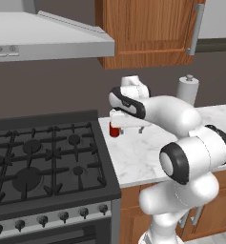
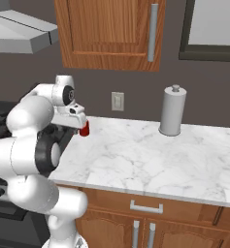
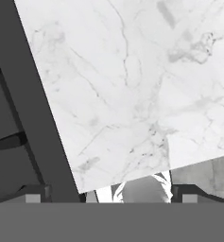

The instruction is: Four empty soda cans are scattered around the kitchen. Gather all the cans and cluster them next to the stove for recycling.

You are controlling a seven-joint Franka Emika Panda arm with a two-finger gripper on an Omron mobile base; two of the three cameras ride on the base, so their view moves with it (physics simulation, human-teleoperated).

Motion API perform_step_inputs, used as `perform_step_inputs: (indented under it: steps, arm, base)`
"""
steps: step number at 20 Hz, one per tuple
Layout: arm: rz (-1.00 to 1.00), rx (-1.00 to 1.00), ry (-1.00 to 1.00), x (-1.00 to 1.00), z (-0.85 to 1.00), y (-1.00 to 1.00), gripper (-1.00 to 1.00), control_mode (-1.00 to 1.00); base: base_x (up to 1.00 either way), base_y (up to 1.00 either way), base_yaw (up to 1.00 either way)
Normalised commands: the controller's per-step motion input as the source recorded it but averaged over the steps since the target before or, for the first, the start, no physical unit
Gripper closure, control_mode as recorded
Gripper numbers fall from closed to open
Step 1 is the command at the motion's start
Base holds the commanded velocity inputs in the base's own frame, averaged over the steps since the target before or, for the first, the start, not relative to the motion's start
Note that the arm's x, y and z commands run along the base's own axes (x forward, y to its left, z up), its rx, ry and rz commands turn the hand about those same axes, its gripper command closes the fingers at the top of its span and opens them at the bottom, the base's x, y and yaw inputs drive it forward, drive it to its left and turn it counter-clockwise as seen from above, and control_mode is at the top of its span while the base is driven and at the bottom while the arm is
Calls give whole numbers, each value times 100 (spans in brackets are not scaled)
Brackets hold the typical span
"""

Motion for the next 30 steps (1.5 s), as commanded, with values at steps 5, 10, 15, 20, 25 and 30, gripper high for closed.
perform_step_inputs:
  steps: [5, 10, 15, 20, 25, 30]
  arm:
    - [-1, -6, 17, -66, 2, -37, -100, -100]
    - [0, 0, -6, -46, -21, -30, -100, -100]
    - [-3, 0, -1, -34, -1, -10, -100, -100]
    - [0, 0, 0, -2, 0, -1, -100, -100]
    - [-1, 0, 0, -12, -3, 0, -100, -100]
    - [0, 0, 0, 0, 0, 0, -100, 100]
  base:
    - [0, 0, 0]
    - [0, 0, 0]
    - [0, 0, 0]
    - [0, 0, 0]
    - [0, 0, 0]
    - [-52, 0, -3]
